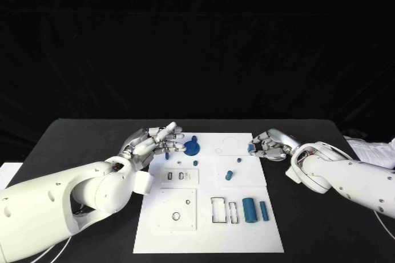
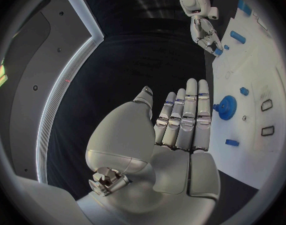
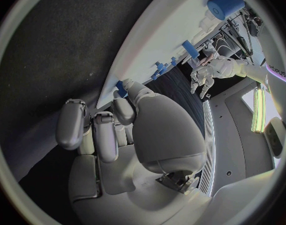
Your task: Assemble the parts on the task board
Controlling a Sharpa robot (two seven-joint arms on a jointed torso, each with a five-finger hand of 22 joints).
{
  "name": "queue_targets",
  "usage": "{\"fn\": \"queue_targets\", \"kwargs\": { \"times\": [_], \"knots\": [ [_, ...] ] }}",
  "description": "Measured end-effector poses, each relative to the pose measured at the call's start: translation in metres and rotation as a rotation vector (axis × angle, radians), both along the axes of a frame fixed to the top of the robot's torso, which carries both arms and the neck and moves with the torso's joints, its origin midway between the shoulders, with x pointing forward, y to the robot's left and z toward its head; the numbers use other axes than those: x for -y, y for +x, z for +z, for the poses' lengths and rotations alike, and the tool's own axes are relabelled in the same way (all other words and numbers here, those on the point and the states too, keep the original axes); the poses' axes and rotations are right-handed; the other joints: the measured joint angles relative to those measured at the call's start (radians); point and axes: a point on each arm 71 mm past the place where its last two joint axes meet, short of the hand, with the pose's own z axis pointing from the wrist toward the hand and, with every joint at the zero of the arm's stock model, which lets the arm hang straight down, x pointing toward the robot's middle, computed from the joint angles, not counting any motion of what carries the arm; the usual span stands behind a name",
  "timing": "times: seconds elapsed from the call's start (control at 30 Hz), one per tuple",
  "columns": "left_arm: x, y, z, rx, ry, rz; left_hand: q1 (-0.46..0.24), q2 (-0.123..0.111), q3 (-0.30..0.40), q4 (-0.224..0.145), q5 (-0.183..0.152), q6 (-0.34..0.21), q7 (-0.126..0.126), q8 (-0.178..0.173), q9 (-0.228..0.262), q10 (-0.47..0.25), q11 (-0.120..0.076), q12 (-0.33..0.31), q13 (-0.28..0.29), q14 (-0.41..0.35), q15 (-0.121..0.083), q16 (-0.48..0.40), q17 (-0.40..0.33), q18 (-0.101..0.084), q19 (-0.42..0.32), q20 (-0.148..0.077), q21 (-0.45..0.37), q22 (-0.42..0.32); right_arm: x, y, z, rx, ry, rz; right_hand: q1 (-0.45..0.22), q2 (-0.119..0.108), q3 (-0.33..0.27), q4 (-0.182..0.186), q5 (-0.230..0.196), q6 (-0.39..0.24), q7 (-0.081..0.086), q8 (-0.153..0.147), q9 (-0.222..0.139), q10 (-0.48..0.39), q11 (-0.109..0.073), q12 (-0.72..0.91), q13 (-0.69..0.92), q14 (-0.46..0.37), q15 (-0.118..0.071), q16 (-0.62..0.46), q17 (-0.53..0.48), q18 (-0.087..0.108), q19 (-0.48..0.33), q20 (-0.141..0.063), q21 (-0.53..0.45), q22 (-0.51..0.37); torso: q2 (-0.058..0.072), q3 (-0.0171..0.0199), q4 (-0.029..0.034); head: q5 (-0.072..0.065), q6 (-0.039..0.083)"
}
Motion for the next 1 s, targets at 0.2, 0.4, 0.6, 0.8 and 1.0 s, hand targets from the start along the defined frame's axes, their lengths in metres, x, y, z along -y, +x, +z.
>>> {"fn": "queue_targets", "kwargs": {
  "times": [0.2,0.4,0.6,0.8,1.0],
  "knots": [
    [0.0,0.0,0.0,0.0,0.0,0.0,0.0,0.0,-0.003,-0.003,0.0,0.0,0.0,0.0,0.0,0.0,0.0,0.0,0.0,0.0,0.0,0.0,0.004,0.0,0.0,0.0,0.0,-0.001,-0.0006,0.0002,-0.0002,-0.001,0.0,-0.004,0.0,0.0,0.0,0.0,0.0,-0.002,0.002,-0.004,-0.002,0.0,0.0,0.0,-0.004,0.0,0.0,0.0,0.0,0.0,0.0,0.0,0.0,0.0,0.0,0.0,-0.0006,-0.001,0.0],
    [-0.0001,0.0,-0.0001,-0.001,0.0,0.0,0.0,0.0,-0.003,-0.003,0.0,0.0,0.0,0.0,0.0,0.0,0.0,0.0,0.0,0.0,0.0,0.0,0.004,0.0,0.0,0.0,0.0,-0.001,-0.0016,0.0004,-0.0004,-0.002,0.001,-0.008,-0.006,-0.006,-0.004,0.004,0.0,-0.017,0.003,-0.01,-0.004,0.0,0.0,-0.009,-0.012,0.0,0.0,0.0,0.0,0.0,0.0,0.0,0.0,-0.003,0.001,0.0,-0.0006,-0.002,-0.001],
    [-0.0001,0.0,-0.0001,-0.002,0.001,0.0,0.0,0.0,-0.003,-0.003,0.0,0.0,0.0,0.0,0.0,0.0,0.0,0.0,0.0,0.0,0.0,0.0,0.004,0.0,0.0,0.0,0.0,-0.001,-0.0035,0.0004,-0.0004,-0.003,0.003,-0.008,-0.012,-0.012,-0.011,0.003,0.0,-0.031,0.006,-0.016,-0.006,-0.007,0.007,-0.025,-0.026,0.0,0.0,0.0,0.0,0.0,0.0,0.0,0.0,-0.007,0.001,0.0,-0.0002,-0.003,-0.002],
    [-0.0001,-0.0001,-0.0001,-0.002,0.001,0.0,0.0,0.0,-0.003,-0.003,0.0,0.0,0.0,0.0,0.0,0.0,0.0,0.0,0.0,0.0,0.0,0.0,0.004,0.0,0.0,0.0,0.0,-0.001,-0.004,0.0005,-0.0004,-0.004,0.004,-0.01,-0.015,-0.015,-0.014,0.006,0.0,-0.034,0.009,-0.02,-0.006,-0.007,0.007,-0.028,-0.029,0.0,0.0,0.0,0.0,0.0,0.0,0.0,0.0,-0.007,0.0,0.0002,-0.0002,-0.003,-0.002],
    [0.0,-0.0001,-0.0001,-0.002,0.001,0.0,0.0,0.0,-0.003,-0.003,0.0,0.0,0.0,0.0,0.0,0.0,0.0,0.0,0.0,0.0,0.0,0.0,0.003,0.0,0.0,0.0,0.0,-0.001,-0.0053,0.0006,-0.0004,-0.004,0.005,-0.01,-0.015,-0.015,-0.014,0.006,0.0,-0.034,0.009,-0.02,-0.006,-0.011,0.011,-0.028,-0.029,0.0,0.0,0.0,0.0,0.0,0.0,0.0,0.0,-0.008,0.0,0.0001,-0.0002,-0.003,-0.002]
  ]
}}
